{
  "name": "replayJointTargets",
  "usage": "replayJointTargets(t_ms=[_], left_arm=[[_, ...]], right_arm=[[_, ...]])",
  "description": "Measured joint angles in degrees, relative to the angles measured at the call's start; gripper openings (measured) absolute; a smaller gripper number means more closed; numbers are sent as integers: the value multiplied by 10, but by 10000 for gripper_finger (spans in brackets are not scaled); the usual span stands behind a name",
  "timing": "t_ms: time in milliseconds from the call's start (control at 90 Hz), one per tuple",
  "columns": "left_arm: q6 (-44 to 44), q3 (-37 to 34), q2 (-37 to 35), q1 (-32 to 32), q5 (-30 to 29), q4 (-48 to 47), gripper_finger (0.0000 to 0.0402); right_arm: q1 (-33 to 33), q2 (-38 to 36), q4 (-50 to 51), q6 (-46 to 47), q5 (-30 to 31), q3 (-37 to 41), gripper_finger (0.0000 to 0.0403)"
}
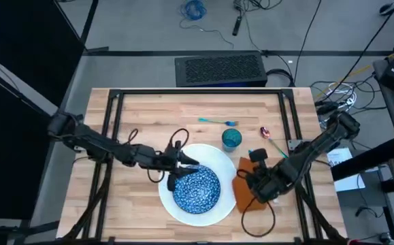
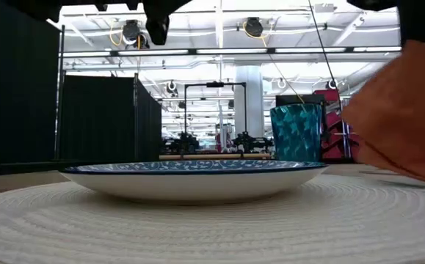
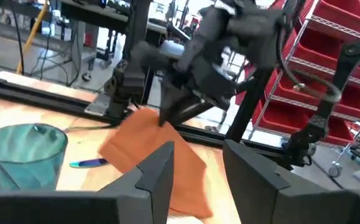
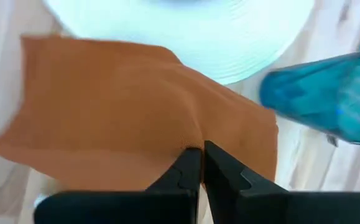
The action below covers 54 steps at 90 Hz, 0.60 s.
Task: Set table place
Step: Fold the brown table napkin
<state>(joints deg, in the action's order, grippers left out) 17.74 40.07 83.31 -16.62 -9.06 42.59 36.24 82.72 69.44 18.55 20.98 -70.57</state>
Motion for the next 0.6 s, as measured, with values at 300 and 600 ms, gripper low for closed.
replayJointTargets(t_ms=[300,600], left_arm=[[-46,1,-42,-2,-26,-15,122],[-114,1,-231,-50,-184,-237,122]], right_arm=[[-49,-34,-121,-65,10,0,0],[-131,-30,-259,-181,-3,-25,0]])
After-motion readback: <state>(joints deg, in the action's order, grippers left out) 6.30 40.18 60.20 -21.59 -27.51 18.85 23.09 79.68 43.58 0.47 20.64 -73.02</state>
